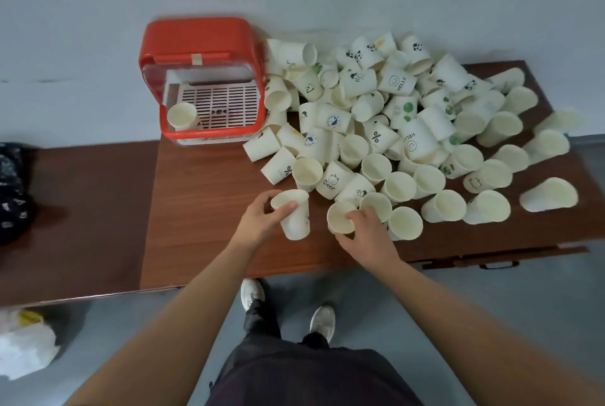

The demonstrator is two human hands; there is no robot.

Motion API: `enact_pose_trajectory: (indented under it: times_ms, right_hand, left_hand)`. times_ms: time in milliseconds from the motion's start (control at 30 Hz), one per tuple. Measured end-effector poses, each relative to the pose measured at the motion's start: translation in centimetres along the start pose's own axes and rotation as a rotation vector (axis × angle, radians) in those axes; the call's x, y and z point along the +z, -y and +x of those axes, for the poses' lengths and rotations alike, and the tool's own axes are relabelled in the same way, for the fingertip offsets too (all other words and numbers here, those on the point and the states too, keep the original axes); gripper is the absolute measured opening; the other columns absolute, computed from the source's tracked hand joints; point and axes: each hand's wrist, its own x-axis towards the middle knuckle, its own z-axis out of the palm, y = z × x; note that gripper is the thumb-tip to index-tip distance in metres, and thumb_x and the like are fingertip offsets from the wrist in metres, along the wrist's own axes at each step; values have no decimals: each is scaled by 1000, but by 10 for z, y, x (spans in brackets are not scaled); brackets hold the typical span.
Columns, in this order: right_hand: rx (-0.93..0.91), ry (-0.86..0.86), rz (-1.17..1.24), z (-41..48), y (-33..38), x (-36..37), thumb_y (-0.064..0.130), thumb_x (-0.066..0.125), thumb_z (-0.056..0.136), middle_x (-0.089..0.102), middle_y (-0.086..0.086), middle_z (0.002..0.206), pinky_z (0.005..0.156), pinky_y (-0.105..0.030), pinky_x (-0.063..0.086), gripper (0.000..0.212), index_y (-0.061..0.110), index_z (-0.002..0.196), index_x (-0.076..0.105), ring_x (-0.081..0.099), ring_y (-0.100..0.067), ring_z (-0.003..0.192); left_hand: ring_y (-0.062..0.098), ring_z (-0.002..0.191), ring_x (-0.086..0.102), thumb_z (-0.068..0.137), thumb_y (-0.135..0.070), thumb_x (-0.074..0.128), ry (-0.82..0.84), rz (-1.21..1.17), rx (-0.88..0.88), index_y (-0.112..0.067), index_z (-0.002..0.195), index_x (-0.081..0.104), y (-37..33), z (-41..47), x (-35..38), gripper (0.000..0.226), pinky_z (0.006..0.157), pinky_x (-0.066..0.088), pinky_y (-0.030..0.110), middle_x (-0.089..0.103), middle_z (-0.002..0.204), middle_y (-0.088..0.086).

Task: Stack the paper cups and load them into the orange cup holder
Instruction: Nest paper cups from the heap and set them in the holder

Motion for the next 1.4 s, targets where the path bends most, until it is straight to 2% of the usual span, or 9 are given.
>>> enact_pose_trajectory:
  times_ms: [300, 400, 533, 667, 833, 967, 1100, 1200, 1400]
  right_hand:
    - [-139, -113, 19, -2, -3, 20, 16, 69, 90, 43, -5, 101, 81, -37, 54, 14, 7, 98, 74, 48, -20, 88]
    - [-186, -168, 186, 1, 20, 5, 22, 76, 87, 44, -4, 104, 86, -28, 49, 15, 11, 98, 75, 50, -18, 91]
    - [-179, -195, 350, 23, 66, -22, 25, 79, 84, 47, -8, 132, 96, -22, 39, 12, 13, 86, 78, 49, -19, 113]
    - [-57, -35, 491, 58, 124, -37, 31, 71, 90, 36, -3, 157, 113, -26, 27, 20, 18, 103, 78, 35, -18, 143]
    - [-80, -2, 585, 102, 191, -36, 33, 74, 85, 66, 5, 114, 84, -26, 47, 22, 22, 104, 73, 61, -12, 107]
    - [-37, 9, 640, 128, 238, -31, 44, 78, 75, 56, 16, 126, 91, -40, 55, 64, 35, 132, 51, 59, -10, 113]
    - [18, -61, 638, 155, 268, -31, 36, 80, 80, 53, 13, 126, 86, -24, 47, 74, 30, 143, 42, 55, -9, 113]
    - [62, -86, 679, 174, 279, -24, 37, 79, 82, 53, 14, 127, 73, -11, 43, 66, 31, 140, 47, 55, -6, 113]
    - [112, -128, 685, 199, 290, -9, 38, 80, 80, 55, 7, 131, 85, -24, 50, 67, 27, 138, 49, 56, -11, 117]
  left_hand:
    - [13, 111, 65, 69, -64, 79, -40, 9, -28, -33, 126, 61, 11, -1, -7, 68, 101, 54, 44, 68, 118, -11]
    - [15, 117, 63, 67, -69, 78, -81, -3, -21, -34, 135, 57, 12, 1, -27, 80, 103, 52, 44, 66, 124, -12]
    - [13, 115, 64, 71, -68, 77, -155, 4, 26, -37, 127, 63, 0, 5, -65, 65, 103, 52, 45, 69, 120, -13]
    - [15, 112, 65, 78, -56, 76, -272, -18, 77, -32, 125, 63, -24, 12, -116, 54, 99, 55, 43, 68, 117, -10]
    - [13, 109, 65, 85, -48, 75, -381, 29, 157, -30, 125, 62, -55, 37, -194, 46, 91, 56, 33, 68, 115, -10]
    - [11, 107, 61, 89, -45, 72, -431, 125, 204, -26, 132, 58, -76, 69, -247, 49, 78, 43, 14, 64, 119, -9]
    - [-3, 97, 59, 89, -42, 72, -414, 184, 266, -25, 134, 53, -92, 106, -273, 51, 71, 40, 5, 62, 120, -10]
    - [3, 100, 62, 86, -42, 76, -359, 204, 296, -27, 135, 51, -92, 132, -280, 57, 74, 47, 11, 61, 123, -10]
    - [17, 119, 59, 81, -49, 78, -243, 264, 277, -26, 144, 45, -72, 177, -282, 75, 97, 53, 32, 58, 137, -6]
